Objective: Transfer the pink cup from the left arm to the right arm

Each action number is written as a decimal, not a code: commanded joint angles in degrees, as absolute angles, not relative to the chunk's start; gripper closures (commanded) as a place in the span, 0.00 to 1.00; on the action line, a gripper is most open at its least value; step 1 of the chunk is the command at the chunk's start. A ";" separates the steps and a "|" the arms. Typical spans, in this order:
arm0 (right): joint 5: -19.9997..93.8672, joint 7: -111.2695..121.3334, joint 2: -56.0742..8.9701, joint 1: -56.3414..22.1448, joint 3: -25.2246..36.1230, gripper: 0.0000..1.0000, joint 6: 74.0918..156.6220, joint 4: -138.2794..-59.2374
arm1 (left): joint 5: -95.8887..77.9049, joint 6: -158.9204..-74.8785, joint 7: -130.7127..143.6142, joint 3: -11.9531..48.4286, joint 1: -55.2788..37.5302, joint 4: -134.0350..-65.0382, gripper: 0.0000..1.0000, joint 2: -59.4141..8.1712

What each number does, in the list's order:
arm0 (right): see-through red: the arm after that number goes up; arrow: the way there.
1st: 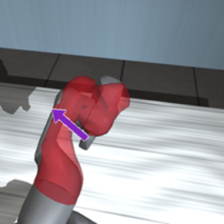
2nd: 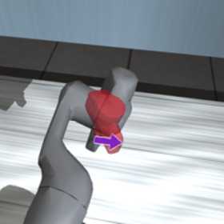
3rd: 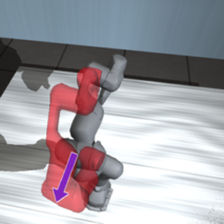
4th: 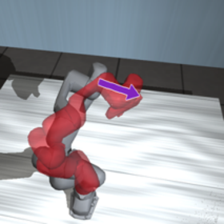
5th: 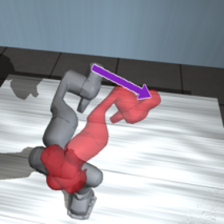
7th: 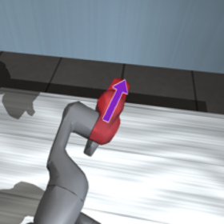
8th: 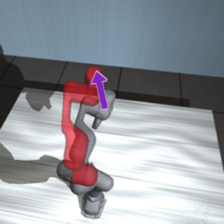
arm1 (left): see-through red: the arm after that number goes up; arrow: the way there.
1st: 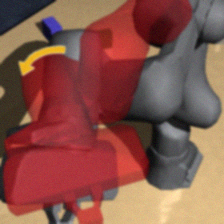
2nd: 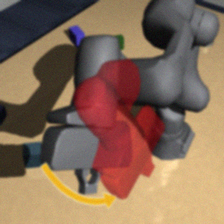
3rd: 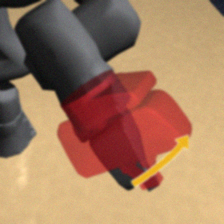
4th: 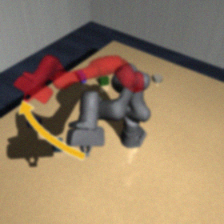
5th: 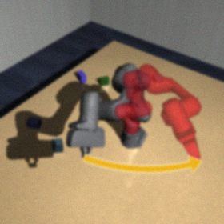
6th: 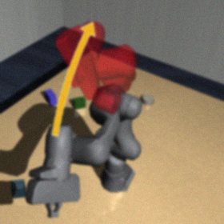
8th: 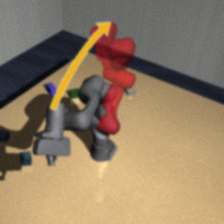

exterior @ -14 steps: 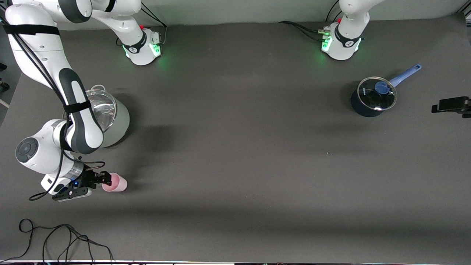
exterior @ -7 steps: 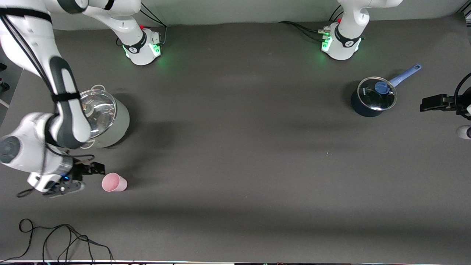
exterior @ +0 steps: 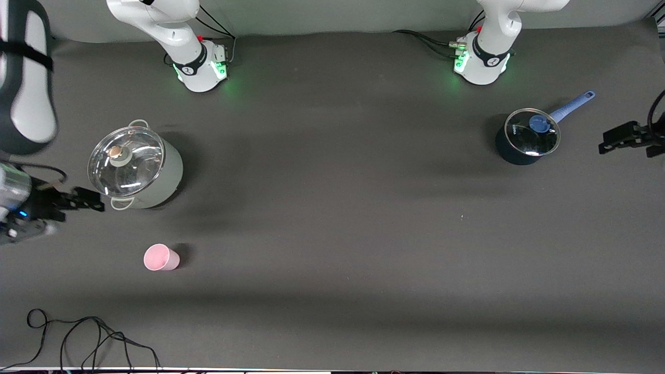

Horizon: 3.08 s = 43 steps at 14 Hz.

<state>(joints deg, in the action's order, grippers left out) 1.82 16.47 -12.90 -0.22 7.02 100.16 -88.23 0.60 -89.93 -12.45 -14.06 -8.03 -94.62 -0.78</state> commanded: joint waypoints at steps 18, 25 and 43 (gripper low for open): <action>1.14 2.29 3.60 -2.99 6.77 0.00 96.15 -97.83 | 1.58 -90.60 -8.09 1.48 4.56 -93.78 0.00 -1.23; 0.97 1.85 3.08 0.27 2.72 0.00 95.19 -96.06 | 1.23 -92.90 -7.39 5.63 7.74 -92.82 0.00 -2.46; -2.11 3.52 3.08 0.09 3.16 0.00 90.79 -96.15 | 1.23 -92.37 -8.09 5.63 7.74 -92.38 0.00 -2.90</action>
<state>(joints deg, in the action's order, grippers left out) -0.90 3.07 2.32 0.02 3.51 91.00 -96.01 1.15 -93.00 -8.47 5.16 7.42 -93.91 -2.32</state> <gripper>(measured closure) 0.000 0.000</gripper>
